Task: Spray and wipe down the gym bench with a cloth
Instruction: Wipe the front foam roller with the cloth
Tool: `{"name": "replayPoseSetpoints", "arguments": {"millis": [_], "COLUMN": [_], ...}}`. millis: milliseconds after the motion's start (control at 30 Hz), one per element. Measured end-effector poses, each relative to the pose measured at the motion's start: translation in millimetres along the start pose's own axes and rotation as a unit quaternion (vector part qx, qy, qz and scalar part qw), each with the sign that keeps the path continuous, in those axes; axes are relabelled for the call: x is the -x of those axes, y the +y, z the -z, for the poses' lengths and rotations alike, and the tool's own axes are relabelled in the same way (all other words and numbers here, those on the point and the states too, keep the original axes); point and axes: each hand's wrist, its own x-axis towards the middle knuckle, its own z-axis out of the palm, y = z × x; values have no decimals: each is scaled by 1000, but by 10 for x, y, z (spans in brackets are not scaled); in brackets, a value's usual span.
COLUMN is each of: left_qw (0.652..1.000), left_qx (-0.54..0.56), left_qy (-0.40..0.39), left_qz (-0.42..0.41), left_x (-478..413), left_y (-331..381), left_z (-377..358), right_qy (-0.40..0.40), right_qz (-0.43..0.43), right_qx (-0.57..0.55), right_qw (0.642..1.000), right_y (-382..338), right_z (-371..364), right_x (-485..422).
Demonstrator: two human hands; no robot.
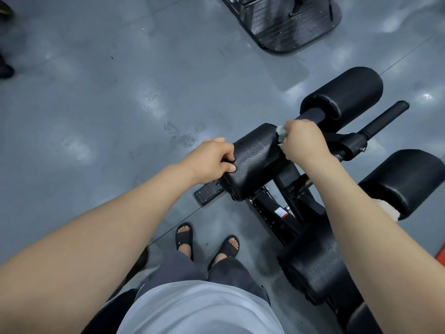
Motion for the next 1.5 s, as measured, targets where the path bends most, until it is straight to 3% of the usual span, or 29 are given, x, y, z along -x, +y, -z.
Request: {"name": "replayPoseSetpoints", "arguments": {"millis": [300, 533, 600, 800, 1167, 1500], "left_qw": [999, 999, 999, 999, 997, 995], "left_qx": [23, 15, 11, 17, 42, 75], "left_qy": [45, 28, 30, 41, 62, 61], "left_qz": [0, 3, -1, -7, -20, -30], "left_x": [73, 48, 67, 137, 193, 214], "left_y": [-81, -57, -61, -55, -42, -91], "left_z": [-56, -42, -49, -58, -108, -82], "right_qy": [16, -23, 5, -19, 44, 37], "right_qz": [61, 166, 157, 81, 25, 2], "right_qx": [-65, 69, 44, -70, -105, -99], "right_qw": [996, 983, 987, 994, 993, 994], "right_y": [70, 113, 129, -22, -55, -70], "right_z": [-59, 2, 8, 70, -88, -165], "right_x": [-20, 198, 134, -56, 77, 337]}}
